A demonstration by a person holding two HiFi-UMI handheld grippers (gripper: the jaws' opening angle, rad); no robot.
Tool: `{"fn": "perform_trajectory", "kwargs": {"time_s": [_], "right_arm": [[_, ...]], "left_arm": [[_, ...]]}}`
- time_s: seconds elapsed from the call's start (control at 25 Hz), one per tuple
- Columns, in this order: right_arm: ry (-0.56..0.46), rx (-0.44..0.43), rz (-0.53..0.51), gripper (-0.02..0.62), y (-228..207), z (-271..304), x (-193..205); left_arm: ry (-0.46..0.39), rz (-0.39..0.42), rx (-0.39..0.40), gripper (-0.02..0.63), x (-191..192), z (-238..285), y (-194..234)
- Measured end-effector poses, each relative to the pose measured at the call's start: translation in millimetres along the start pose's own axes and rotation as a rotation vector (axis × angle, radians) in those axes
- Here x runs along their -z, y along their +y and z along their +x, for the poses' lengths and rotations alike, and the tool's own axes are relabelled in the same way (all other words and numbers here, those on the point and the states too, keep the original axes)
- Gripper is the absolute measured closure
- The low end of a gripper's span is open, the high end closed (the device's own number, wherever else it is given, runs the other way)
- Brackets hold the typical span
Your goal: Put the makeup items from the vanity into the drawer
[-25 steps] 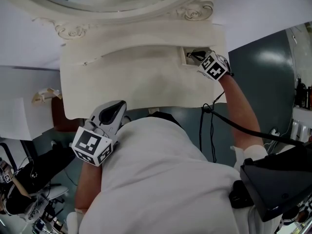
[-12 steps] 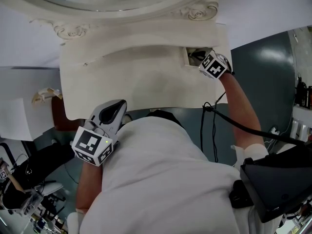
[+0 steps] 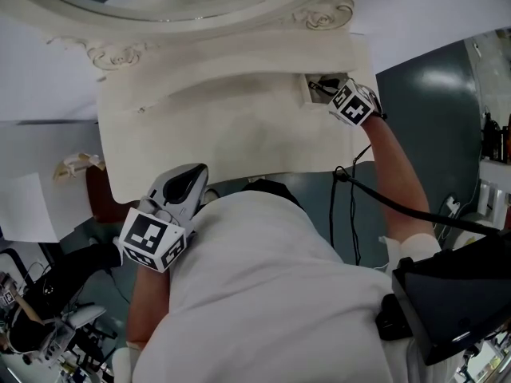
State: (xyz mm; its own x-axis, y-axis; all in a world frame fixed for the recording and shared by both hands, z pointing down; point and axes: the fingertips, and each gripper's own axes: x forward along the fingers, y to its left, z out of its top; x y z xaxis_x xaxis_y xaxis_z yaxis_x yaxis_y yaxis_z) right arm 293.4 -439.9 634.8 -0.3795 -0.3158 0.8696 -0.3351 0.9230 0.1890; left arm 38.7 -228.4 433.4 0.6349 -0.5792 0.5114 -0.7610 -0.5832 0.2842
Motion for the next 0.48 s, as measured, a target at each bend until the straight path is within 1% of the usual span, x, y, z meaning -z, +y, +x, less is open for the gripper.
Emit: {"fn": "perform_trajectory", "kwargs": {"time_s": [0.2, 0.48], "right_arm": [[-0.025, 0.071, 0.066, 0.56, 6.4, -18.9, -9.3], [-0.047, 0.149, 0.156, 0.588, 40.2, -47.2, -27.5]], "left_arm": [[-0.01, 0.018, 0.039, 0.603, 4.5, -14.2, 6.7], [-0.021, 0.05, 0.099, 0.603, 12.6, -46.6, 15.3]]}}
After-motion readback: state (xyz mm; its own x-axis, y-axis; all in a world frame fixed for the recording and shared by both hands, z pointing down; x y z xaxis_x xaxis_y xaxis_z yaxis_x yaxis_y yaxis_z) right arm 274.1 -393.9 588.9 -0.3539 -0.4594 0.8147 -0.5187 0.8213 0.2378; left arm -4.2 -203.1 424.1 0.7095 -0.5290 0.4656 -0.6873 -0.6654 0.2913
